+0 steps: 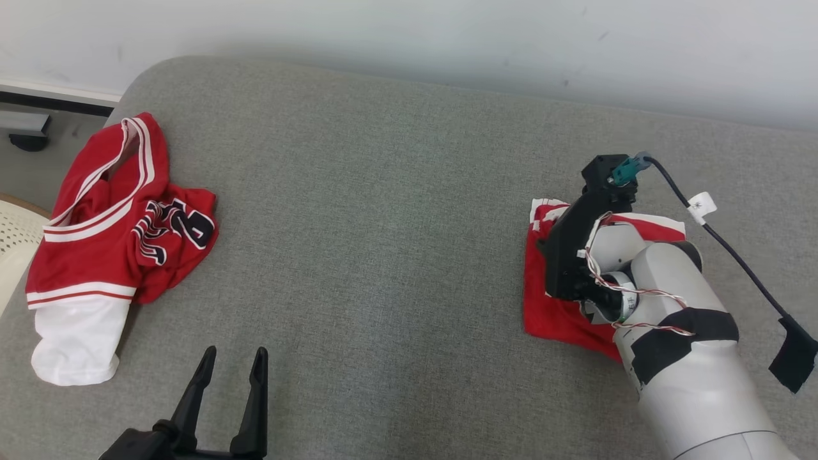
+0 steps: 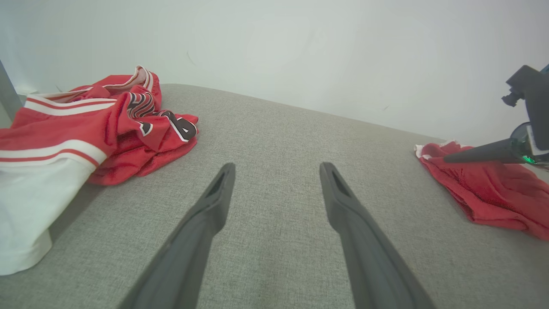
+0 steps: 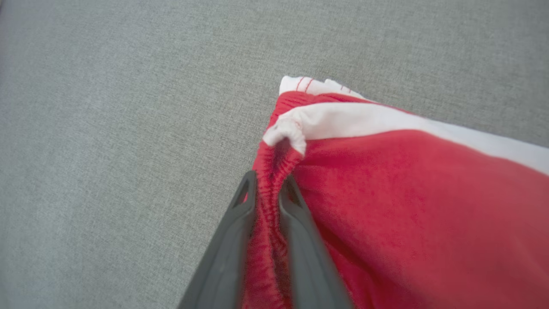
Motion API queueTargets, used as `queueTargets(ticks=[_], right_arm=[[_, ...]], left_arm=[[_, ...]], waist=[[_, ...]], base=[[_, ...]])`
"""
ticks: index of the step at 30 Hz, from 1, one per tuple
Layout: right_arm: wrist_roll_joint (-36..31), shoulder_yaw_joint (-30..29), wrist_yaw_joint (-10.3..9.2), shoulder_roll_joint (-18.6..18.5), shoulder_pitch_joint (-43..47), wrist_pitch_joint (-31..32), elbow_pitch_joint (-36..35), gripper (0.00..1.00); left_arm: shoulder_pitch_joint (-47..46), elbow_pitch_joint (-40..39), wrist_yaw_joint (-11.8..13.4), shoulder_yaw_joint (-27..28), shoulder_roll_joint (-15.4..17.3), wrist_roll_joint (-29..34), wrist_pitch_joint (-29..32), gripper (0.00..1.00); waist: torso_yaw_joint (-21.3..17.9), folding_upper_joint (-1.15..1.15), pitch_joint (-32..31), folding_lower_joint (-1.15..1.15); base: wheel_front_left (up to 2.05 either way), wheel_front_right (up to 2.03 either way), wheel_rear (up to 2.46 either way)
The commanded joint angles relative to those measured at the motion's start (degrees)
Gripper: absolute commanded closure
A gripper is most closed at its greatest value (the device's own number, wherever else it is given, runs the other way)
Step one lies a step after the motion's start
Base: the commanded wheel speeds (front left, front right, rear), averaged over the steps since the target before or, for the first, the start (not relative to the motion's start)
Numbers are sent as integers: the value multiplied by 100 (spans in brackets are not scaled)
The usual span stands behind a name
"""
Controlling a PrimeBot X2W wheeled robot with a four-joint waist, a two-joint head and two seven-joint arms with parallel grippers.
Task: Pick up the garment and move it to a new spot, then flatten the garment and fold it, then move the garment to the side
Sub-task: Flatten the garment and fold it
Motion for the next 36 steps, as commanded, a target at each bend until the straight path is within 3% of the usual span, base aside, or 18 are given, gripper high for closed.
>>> queueTargets(ticks=[1, 9, 22, 25, 28, 36], right_arm=[[190, 118, -14, 13, -62, -62, 96, 0], [1017, 429, -14, 9, -274, -589, -45, 0], [-424, -529, -14, -123, 946, -951, -1147, 0], [-666, -557, -14, -65, 1310, -948, -1464, 56], [-719, -429, -14, -8, 1587, -967, -1696, 100], [-349, 341, -14, 6, 1899, -1102, -1854, 100]], left_arm=[[-72, 16, 0, -8, -26, 64, -16, 0], [52, 39, -6, 96, -33, 81, -17, 0], [267, -124, 12, 161, -29, 87, -17, 0], [249, -149, 7, 145, -51, 87, -17, 0], [211, -138, -1, 129, -63, 80, -17, 0], [139, -72, -37, 81, -69, 58, -17, 0]], waist=[[11, 0, -6, 0], [-84, 0, -227, 0], [-247, 0, -406, 0], [-229, 0, -355, 0], [-194, 0, -309, 0], [-71, 0, -290, 0]], base=[[0, 0, 0], [0, 0, 0], [0, 0, 0], [0, 0, 0], [0, 0, 0], [0, 0, 0]])
